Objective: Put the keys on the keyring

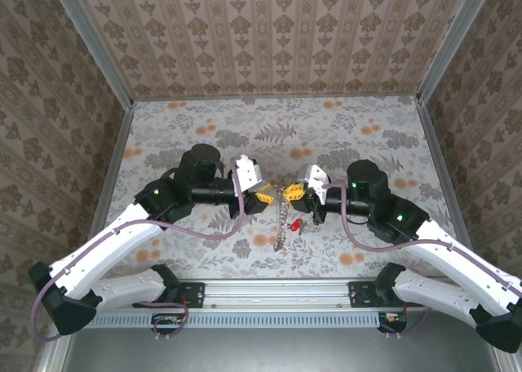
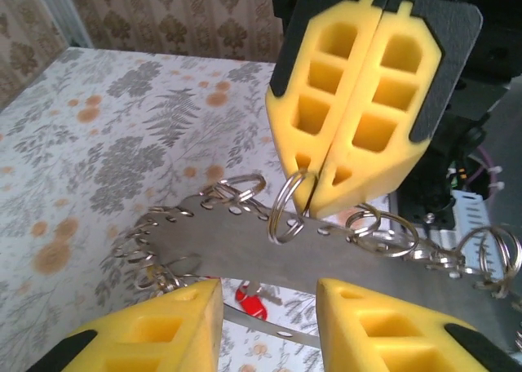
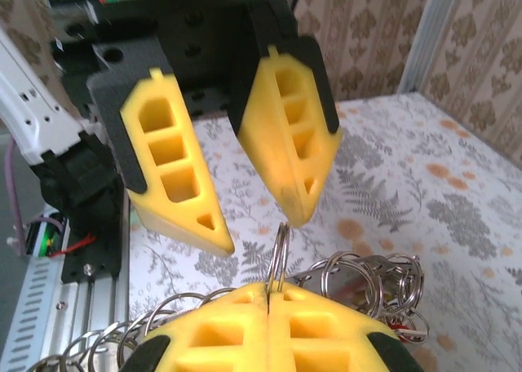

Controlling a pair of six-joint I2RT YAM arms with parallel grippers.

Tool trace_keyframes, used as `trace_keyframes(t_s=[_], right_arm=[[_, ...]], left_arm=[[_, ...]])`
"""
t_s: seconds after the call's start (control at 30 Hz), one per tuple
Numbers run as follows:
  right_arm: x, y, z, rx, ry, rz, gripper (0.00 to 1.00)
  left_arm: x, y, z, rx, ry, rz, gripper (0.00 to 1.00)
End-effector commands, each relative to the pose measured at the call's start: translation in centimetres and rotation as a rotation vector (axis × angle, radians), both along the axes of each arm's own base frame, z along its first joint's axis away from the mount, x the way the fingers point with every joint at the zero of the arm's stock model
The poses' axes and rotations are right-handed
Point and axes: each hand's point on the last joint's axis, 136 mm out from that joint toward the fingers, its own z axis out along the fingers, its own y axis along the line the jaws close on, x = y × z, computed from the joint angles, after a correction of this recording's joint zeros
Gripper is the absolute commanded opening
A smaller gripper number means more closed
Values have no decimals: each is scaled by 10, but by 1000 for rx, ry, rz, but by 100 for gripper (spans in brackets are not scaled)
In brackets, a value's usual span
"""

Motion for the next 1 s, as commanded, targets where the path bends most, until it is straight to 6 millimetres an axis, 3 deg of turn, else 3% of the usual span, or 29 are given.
trace_keyframes(t_s=[0.0,0.23,0.5,0.67,0.97], right_arm=[[4,-4,-6,-101,44,-38,0],[1,-6,-1,-174,200,-72,0],[-17,6,-4,-283,238,7,0],[-18,7,-7,-303,243,16,0],[-22,12,3,-281,215,59,0]], left_arm=[[1,7,1,56,-45,13,36],[-19,3,8,56,-37,-107,34],[-21,-2,12,39,-42,-133,34],[-24,-2,17,22,-51,-148,33],[-26,-7,8,49,-12,-181,30]])
